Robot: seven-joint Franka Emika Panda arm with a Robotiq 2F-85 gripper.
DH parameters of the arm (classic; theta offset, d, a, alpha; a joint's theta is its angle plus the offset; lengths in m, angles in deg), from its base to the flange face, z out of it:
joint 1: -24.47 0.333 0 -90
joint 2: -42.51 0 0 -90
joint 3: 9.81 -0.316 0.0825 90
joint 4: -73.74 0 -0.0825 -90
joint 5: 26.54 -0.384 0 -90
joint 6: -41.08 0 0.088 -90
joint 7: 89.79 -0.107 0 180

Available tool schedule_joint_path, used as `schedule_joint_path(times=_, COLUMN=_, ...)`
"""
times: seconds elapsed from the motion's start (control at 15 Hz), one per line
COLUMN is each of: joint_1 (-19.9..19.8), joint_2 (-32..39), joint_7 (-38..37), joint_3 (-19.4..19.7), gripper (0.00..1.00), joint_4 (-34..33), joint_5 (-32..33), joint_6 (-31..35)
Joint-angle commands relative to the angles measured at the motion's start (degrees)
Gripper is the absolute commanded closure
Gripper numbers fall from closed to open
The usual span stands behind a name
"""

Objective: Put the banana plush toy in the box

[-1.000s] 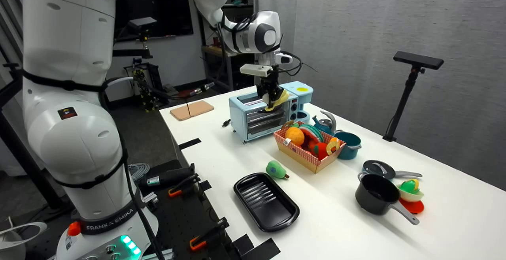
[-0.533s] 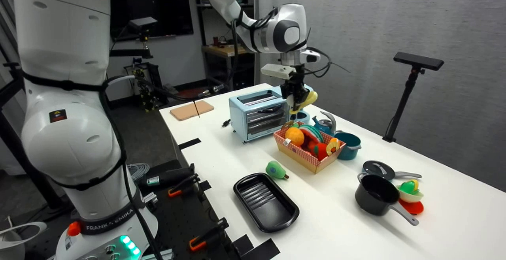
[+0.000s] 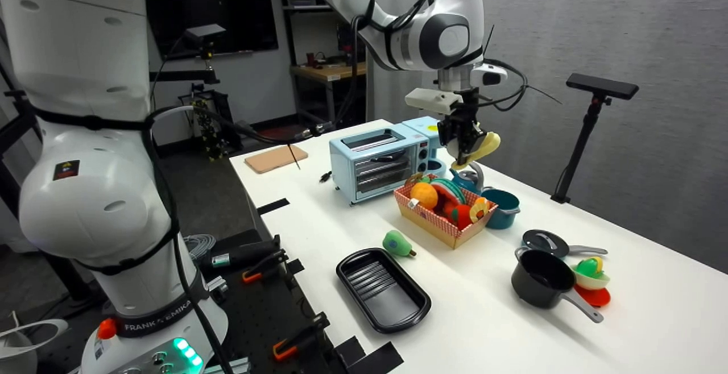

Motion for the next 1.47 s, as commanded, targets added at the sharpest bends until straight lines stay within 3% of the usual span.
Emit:
schedule_joint_path(times=0.0, joint_1=-0.1, joint_2=-0.1, joint_7=0.2, joint_3=-0.1, gripper=0.98, joint_4=2.0, joint_5=-1.0, joint_6=1.5)
schedule_joint_path(times=0.6, joint_1=-0.6, joint_2=4.5, joint_7=0.3, joint_3=-0.6, gripper=0.98, joint_4=1.4, joint_5=-4.2, joint_6=2.4)
schedule_joint_path(times=1.4, joint_1=-2.5, joint_2=3.6, joint_7=0.5, joint_3=0.5, gripper=0.98, joint_4=2.4, joint_5=-8.5, joint_6=5.1)
